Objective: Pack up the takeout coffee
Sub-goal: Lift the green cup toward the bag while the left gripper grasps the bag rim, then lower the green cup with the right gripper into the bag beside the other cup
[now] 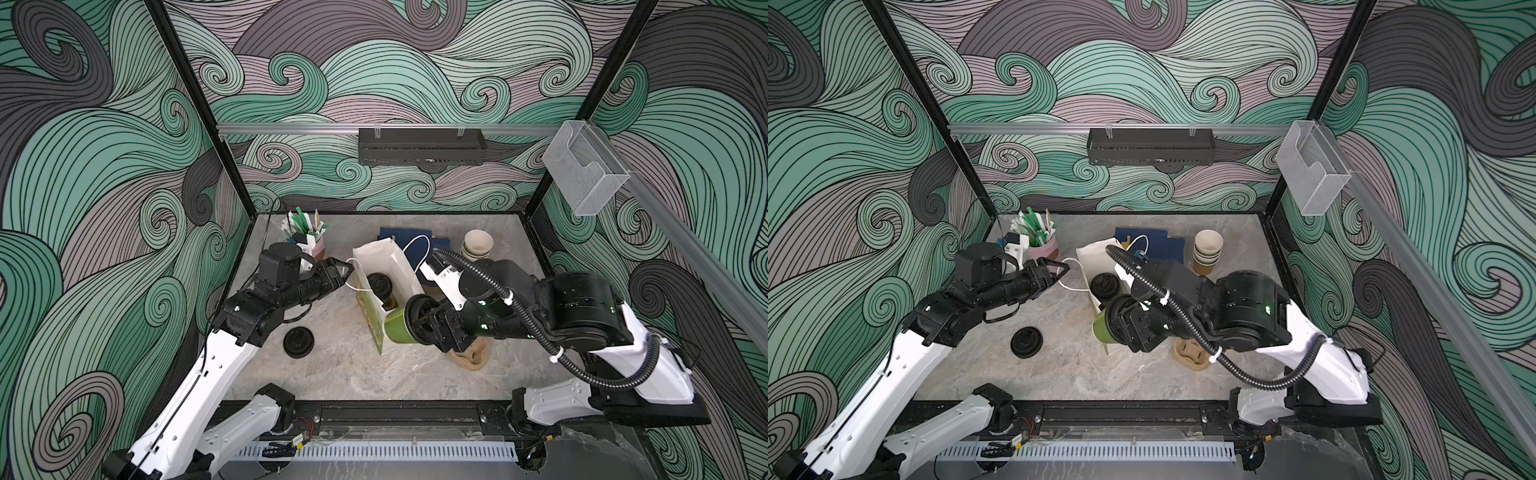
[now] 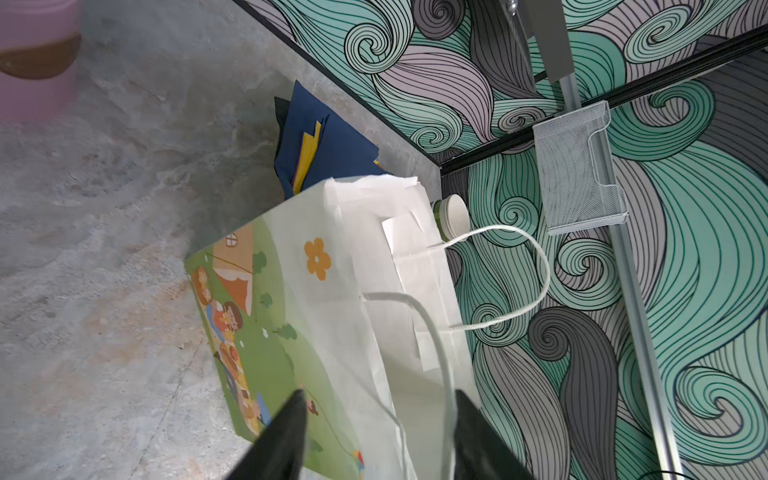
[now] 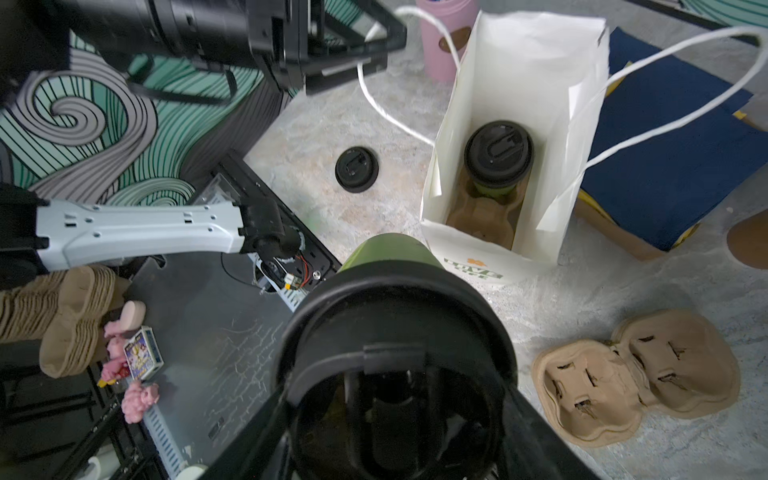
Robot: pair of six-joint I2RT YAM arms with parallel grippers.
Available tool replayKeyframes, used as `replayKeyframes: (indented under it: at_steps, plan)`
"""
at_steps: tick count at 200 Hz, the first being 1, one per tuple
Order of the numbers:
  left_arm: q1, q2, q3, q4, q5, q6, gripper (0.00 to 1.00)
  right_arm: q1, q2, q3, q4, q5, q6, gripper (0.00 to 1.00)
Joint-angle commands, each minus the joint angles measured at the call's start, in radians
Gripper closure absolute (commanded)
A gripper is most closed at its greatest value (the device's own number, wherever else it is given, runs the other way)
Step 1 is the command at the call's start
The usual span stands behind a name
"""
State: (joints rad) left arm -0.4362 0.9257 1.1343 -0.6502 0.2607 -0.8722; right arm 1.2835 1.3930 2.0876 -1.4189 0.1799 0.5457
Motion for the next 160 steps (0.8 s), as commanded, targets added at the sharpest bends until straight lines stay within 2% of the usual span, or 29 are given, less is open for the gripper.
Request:
replayKeyframes:
  at_steps: [1, 33, 59, 93, 160]
  plan:
    - [-0.019, -0.008, -0.009, 0.006, 0.004, -0.010, 0.61, -0.043, 0.039, 0.051, -0.018, 0.068, 0.008, 0.38]
    - [-0.036, -0.022, -0.017, 0.002, -0.006, -0.017, 0.84, -0.122, 0.099, 0.123, -0.016, 0.136, -0.013, 0.39]
    - [-0.060, -0.035, -0.019, -0.014, -0.010, -0.043, 0.95, -0.200, 0.160, 0.179, -0.018, 0.158, -0.025, 0.40]
    - [-0.095, -0.089, -0.036, -0.049, -0.060, -0.086, 1.00, -0.265, 0.235, 0.188, -0.019, 0.070, -0.030, 0.41]
    - [-0.218, -0.137, -0.093, -0.030, -0.158, -0.182, 1.00, -0.265, 0.431, 0.351, -0.183, -0.003, -0.069, 0.42]
